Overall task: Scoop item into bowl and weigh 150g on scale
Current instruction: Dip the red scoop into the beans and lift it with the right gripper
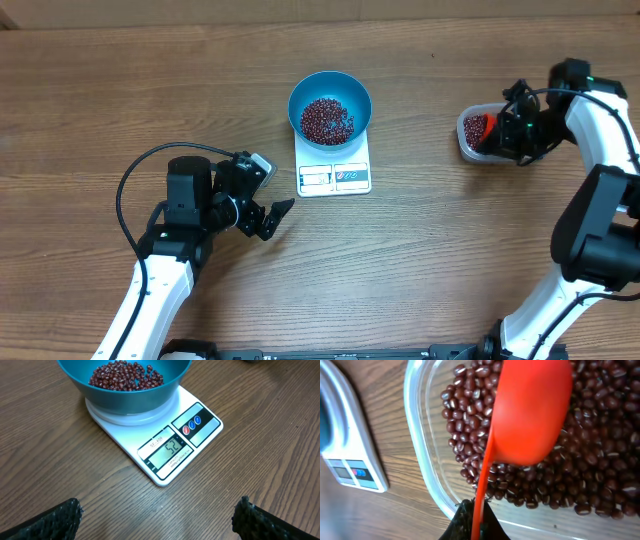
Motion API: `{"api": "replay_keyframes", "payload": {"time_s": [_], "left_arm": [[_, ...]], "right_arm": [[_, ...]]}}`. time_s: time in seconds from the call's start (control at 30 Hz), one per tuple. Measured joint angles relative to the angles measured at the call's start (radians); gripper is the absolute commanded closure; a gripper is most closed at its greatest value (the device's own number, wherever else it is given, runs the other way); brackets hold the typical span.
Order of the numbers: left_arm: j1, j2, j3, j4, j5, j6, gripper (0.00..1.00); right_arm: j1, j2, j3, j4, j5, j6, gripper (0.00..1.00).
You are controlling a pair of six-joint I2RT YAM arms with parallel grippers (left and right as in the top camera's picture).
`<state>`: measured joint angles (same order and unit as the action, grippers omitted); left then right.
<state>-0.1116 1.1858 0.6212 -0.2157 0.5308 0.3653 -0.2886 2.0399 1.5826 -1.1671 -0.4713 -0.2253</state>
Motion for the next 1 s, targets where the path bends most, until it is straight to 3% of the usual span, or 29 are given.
{"api": "replay_keyframes", "payload": {"time_s": [0.57, 1.0], "left_arm": [[0.000, 0.000, 0.000, 0.000, 0.000, 0.000, 0.00], [0.000, 0.000, 0.000, 0.000, 0.000, 0.000, 0.00]], "right_arm": [[-0.141, 0.018, -0.006, -0.042, -0.216, -0.006, 0.96], [-0.270, 0.018, -0.006, -0.135, -0.400, -0.141, 0.96]]}}
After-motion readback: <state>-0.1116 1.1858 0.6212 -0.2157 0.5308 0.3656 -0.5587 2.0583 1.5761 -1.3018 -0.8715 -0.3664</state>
